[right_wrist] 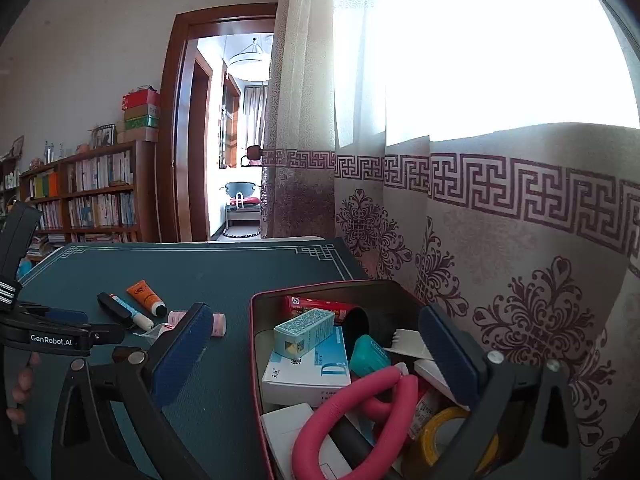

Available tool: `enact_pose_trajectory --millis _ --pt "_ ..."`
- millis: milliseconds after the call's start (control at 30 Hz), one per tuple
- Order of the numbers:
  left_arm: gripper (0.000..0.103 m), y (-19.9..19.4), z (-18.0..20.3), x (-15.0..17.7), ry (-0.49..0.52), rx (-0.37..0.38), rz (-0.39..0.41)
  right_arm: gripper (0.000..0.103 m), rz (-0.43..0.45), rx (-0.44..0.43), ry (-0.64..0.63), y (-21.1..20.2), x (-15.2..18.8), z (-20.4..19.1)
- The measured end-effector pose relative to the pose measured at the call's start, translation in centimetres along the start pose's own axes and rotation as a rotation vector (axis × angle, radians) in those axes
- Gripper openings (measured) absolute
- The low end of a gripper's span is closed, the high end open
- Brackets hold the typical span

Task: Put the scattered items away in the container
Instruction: 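Move both open grippers back over the remaining items, then grasp the white tape roll in plastic with the right gripper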

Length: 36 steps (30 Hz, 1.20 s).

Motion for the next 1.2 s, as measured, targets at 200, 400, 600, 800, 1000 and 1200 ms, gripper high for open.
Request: enact_pose_trajectory --millis 200,400,600,800,1000,1200 --pt "0.083 1.0 1.3 1.2 0.05 -0.009 -0.015 0.103 0.005 -0.003 -0.038 0.0 0.1 -1.1" --pt "0.083 1.9 1.9 1.3 0.07 0.022 -0.016 0.103 0.007 -0.017 -0.019 -0.1 0.1 -0.7" --pt "0.083 3.5 2.0 1.1 0.072 0.024 -0.048 0.103 -0.003 -0.063 -0.019 -0.2 0.2 -1.2" --pt "0.083 4.5 2.3 1.2 0.064 -0.008 -0.064 0.103 0.001 -0.066 -0.064 -0.3 0.4 -2.3" --pt "0.061 4.4 2.0 1.3 0.057 -0.073 -0.052 0.103 0.0 -0.109 -0.08 -0.5 0.6 -3.2" --pt "0.057 3.2 0.4 2.2 0.043 -0.086 -0.054 0.103 -0.005 -0.194 -0.094 -0.7 0.9 -4.5"
Point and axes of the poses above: each gripper's, at about its wrist camera, not at the fingertips, and y roughly the way its jaws point, z to its right, x to its underside, the point moved 3 cm from there along y, roughly the way its jaws point, and after that the axes turned 5 degrees about -y, right-handed, at the moved point
